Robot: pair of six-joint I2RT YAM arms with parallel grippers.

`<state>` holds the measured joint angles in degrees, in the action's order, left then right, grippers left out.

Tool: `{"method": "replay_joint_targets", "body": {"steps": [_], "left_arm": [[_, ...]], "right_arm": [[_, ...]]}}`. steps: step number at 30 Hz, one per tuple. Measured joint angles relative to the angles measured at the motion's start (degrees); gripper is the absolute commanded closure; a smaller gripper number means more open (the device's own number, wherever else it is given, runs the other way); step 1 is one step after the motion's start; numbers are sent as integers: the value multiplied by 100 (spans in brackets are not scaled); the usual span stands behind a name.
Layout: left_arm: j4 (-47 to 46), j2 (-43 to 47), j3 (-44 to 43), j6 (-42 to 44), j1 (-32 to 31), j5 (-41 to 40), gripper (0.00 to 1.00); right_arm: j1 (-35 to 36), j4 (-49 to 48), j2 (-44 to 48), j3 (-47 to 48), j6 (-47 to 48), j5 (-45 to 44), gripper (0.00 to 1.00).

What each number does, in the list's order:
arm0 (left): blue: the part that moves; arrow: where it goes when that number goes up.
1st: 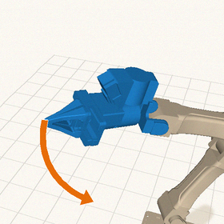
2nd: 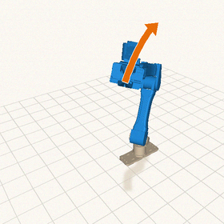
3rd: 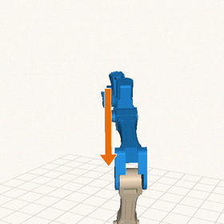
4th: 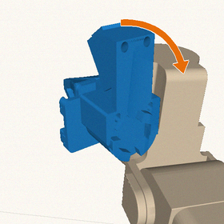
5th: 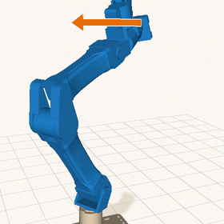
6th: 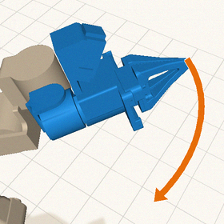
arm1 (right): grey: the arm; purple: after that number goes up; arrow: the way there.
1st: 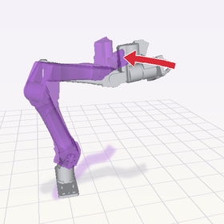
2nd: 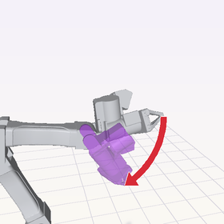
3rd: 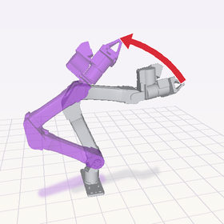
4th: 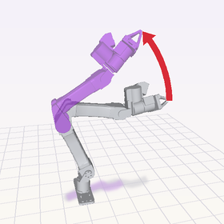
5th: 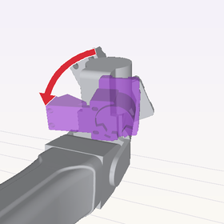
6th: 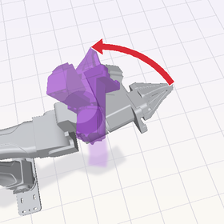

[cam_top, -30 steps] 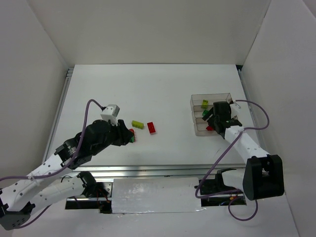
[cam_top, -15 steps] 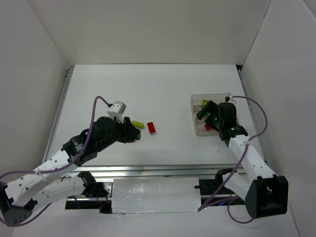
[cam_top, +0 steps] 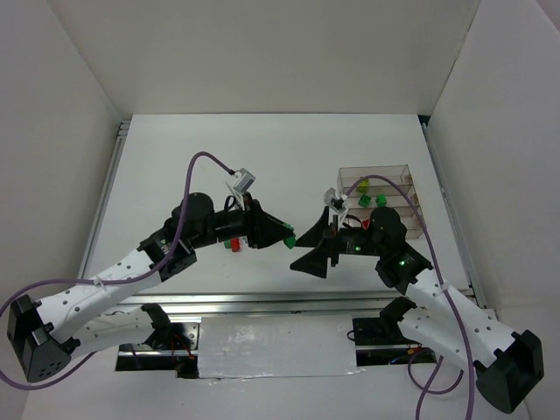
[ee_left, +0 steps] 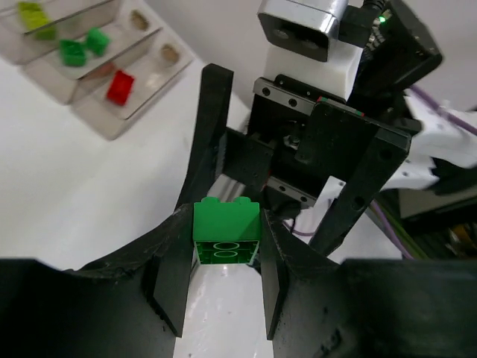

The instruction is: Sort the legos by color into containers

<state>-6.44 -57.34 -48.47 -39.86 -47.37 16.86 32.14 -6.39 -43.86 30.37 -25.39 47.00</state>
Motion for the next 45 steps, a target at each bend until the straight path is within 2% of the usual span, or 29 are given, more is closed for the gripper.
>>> {"method": "replay_joint_targets", "body": {"steps": [4, 8, 12, 15, 16, 17, 18, 20, 21, 22, 26, 30, 35, 38, 43, 44, 45], "left_arm": [[-597, -76, 11, -393, 0, 586, 100], [-946, -55, 129, -623, 0, 907, 100], [-1088, -11, 269, -732, 0, 1062, 100], [-1117, 46, 339, -765, 0, 1088, 100], [-1115, 66, 356, -780, 2, 1080, 97], [-1150, 94, 374, -767, 7, 1095, 93], [-1174, 151, 380, -660, 15, 1014, 88], [-1128, 234, 396, -629, 33, 1008, 55], [-1104, 249, 396, -621, 31, 979, 30], [-1078, 271, 396, -588, 31, 916, 1], [-323, 442, 293, -667, 22, 70, 1], [1071, 581, -216, -713, 22, -1569, 1], [2763, 992, -531, -988, 50, -3646, 1], [3407, 1327, -511, -981, 52, -4242, 0], [4057, 1539, -511, -946, 70, -4690, 0], [4133, 1539, -511, -933, 70, -4706, 1], [4214, 1539, -511, -872, 72, -4708, 0]], "right_arm": [[310, -1150, 76, -149, -127, 140, 1], [407, -2068, -79, -337, -437, 146, 6], [525, -2575, -219, -337, -586, -7, 25], [540, -2907, -258, -337, -726, -70, 46], [544, -3005, -267, -337, -763, -66, 96], [551, -3034, -278, -337, -817, -83, 100], [533, -3025, -284, -354, -984, -66, 100], [568, -3112, -358, -332, -1034, -98, 100], [588, -3130, -358, -332, -1034, -114, 100], [588, -3128, -356, -332, -988, -151, 100], [592, -2549, -317, -299, -584, -798, 100], [352, -999, -629, 254, -538, -2732, 100], [-922, 1014, -1661, 1416, -922, -4841, 100], [-1539, 1849, -2323, 1904, -1115, -5855, 98], [-2271, 2564, -3523, 2498, -1180, -6489, 94], [-2398, 2612, -3705, 2551, -1180, -6526, 92], [-2522, 2643, -3882, 2579, -1180, -6544, 85]]}}
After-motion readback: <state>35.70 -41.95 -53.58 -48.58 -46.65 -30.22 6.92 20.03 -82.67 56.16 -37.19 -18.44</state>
